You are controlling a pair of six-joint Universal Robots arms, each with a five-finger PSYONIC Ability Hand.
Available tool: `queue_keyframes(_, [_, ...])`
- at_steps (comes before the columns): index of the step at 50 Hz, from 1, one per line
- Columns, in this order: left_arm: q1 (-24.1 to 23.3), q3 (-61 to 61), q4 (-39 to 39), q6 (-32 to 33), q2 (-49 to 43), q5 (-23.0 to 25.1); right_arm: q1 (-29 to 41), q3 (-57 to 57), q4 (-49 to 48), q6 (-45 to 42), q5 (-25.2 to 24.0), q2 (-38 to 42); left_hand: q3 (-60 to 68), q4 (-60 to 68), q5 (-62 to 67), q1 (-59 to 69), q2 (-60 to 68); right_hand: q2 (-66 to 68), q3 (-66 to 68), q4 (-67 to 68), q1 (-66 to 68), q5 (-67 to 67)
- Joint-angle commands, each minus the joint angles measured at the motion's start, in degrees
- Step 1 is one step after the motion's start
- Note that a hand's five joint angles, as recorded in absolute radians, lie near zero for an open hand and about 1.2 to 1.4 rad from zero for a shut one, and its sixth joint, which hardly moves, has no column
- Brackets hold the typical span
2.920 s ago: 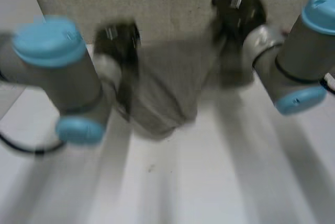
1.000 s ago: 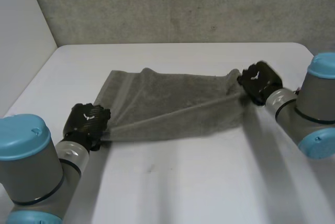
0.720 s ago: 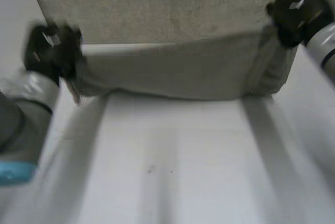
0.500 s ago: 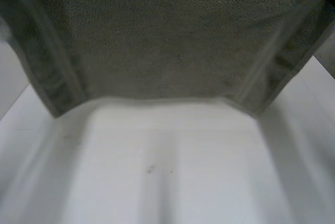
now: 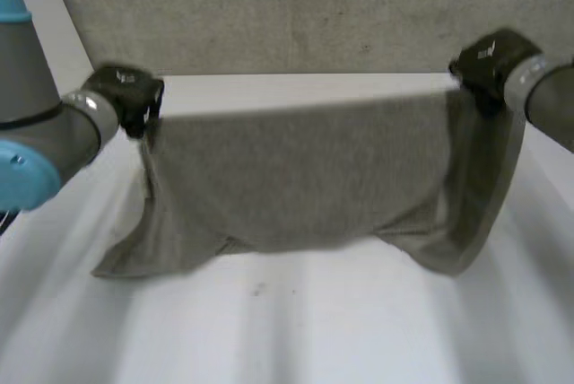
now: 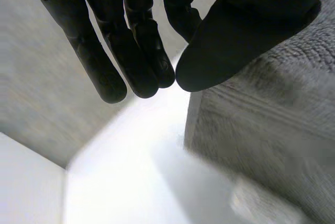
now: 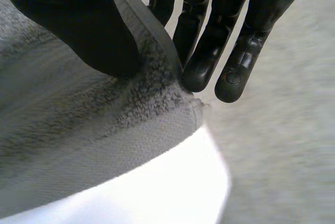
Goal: Fold the towel.
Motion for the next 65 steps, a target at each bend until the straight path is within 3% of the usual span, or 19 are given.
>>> queue_keyframes(1, [-0.46, 21.29, 19.13, -4.83, -1.53, 0.04, 1.19, -13.25, -24.44, 2.26, 4.94, 1.82, 10.26, 10.22, 10.32, 10.71, 10.20, 12.56, 11.91, 11.70, 23.97, 14.08])
queue_keyframes(2, [-0.46, 21.32, 19.20, -4.86, -1.53, 0.04, 1.88, -12.21, -32.79, 3.74, 5.73, 0.00, 10.26, 10.22, 10.32, 10.71, 10.20, 12.56, 11.91, 11.70, 23.97, 14.08])
queue_keyframes(3, [-0.46, 21.84, 26.33, -8.51, -0.40, -0.04, 1.98, -9.85, -40.01, 5.32, 6.43, -2.63, 10.26, 10.22, 10.32, 10.71, 10.20, 12.56, 11.91, 11.70, 23.97, 14.08])
queue_keyframes(4, [-0.20, 21.58, 33.10, -12.38, 1.61, -0.39, 1.98, -9.82, -40.08, 5.34, 6.44, -2.66, 10.26, 10.22, 10.32, 10.71, 10.20, 12.56, 11.91, 11.70, 23.97, 14.08])
queue_keyframes(5, [-0.20, 21.58, 33.17, -12.41, 1.63, -0.40, 1.98, -6.52, -45.91, 6.38, 6.70, -5.27, 10.26, 10.22, 10.32, 10.71, 10.20, 12.56, 11.91, 11.70, 23.97, 14.08])
queue_keyframes(6, [-0.02, 20.88, 39.18, -15.98, 3.20, -0.74, 1.98, -6.48, -45.97, 6.39, 6.70, -5.29, 10.26, 10.22, 10.32, 10.71, 10.20, 12.56, 11.91, 11.70, 23.97, 14.08])
queue_keyframes(9, [0.33, 17.47, 44.76, -19.35, 5.06, -0.83, 2.24, -0.24, -50.72, 7.62, 6.26, -8.46, 10.26, 10.22, 10.32, 10.71, 10.20, 12.56, 11.91, 11.70, 23.97, 14.08])
queue_keyframes(17, [3.32, 7.45, 40.04, -19.36, 4.98, 0.48, 2.15, 6.96, -44.13, 7.54, 5.21, -9.51, 10.26, 10.22, 10.32, 10.71, 10.20, 12.56, 11.91, 11.70, 23.97, 14.08])
queue_keyframes(24, [3.58, -6.77, 39.59, -19.18, 3.84, 2.50, 1.71, 13.36, -36.58, 7.71, -1.20, -7.06, 10.26, 10.22, 10.32, 10.71, 10.20, 12.56, 11.91, 11.70, 23.97, 14.08])
queue_keyframes(31, [3.67, -18.85, 40.82, -18.39, -1.88, 4.88, 1.71, 22.70, -36.04, 7.18, -5.69, -1.78, 10.26, 10.22, 10.32, 10.71, 10.20, 12.56, 11.91, 11.70, 23.97, 14.08])
queue_keyframes(40, [3.67, -29.82, 40.21, -5.06, -7.33, 5.05, 1.71, 28.14, -30.35, 1.22, -3.16, 7.10, 10.26, 10.22, 10.32, 10.71, 10.20, 12.56, 11.91, 11.70, 23.97, 14.08])
queue_keyframes(44, [4.45, -35.09, 34.96, 6.53, -2.44, 4.18, 1.63, 29.11, -24.00, -1.43, 0.28, 5.78, 10.26, 10.22, 10.32, 10.71, 10.20, 12.56, 11.91, 11.70, 23.97, 14.08])
queue_keyframes(45, [4.46, -35.11, 34.93, 6.57, -2.41, 4.18, 1.63, 29.72, -20.26, -1.95, 1.85, 3.86, 10.26, 10.22, 10.32, 10.71, 10.20, 12.56, 11.91, 11.70, 23.97, 14.08])
queue_keyframes(47, [6.47, -38.70, 29.95, 11.99, 3.89, 4.17, 1.63, 30.61, -16.44, -2.04, 3.18, 1.38, 10.26, 10.22, 10.32, 10.71, 10.20, 12.56, 11.91, 11.70, 23.97, 14.08])
queue_keyframes(53, [8.94, -42.84, 20.78, 14.48, 12.36, 4.09, 1.45, 37.09, -4.60, -3.88, 4.33, -8.61, 10.26, 10.22, 10.32, 10.71, 10.20, 12.56, 11.91, 11.70, 23.97, 14.08])
queue_keyframes(55, [9.21, -44.51, 10.82, 14.83, 17.69, 4.26, 1.45, 38.78, -2.38, -4.86, 4.24, -11.10, 10.26, 10.22, 10.32, 10.71, 10.20, 12.56, 11.91, 11.70, 23.97, 14.08])
queue_keyframes(58, [9.38, -45.39, 4.52, 15.18, 20.53, 4.79, 1.36, 43.06, 1.73, -7.74, 4.06, -16.87, 10.26, 10.22, 10.32, 10.71, 10.20, 12.56, 11.91, 11.70, 23.97, 14.08])
queue_keyframes(60, [9.56, -46.97, -6.50, 16.23, 25.43, 5.75, 1.36, 45.28, 3.69, -9.69, 4.06, -19.97, 10.26, 10.22, 10.32, 10.71, 10.20, 12.56, 11.91, 11.70, 23.97, 14.08])
queue_keyframes(65, [9.03, -46.89, -7.71, 18.17, 27.56, 8.91, 1.19, 48.19, 4.66, -15.58, 4.06, -24.28, 10.26, 10.22, 10.32, 10.71, 10.20, 12.56, 11.91, 11.70, 23.97, 14.08])
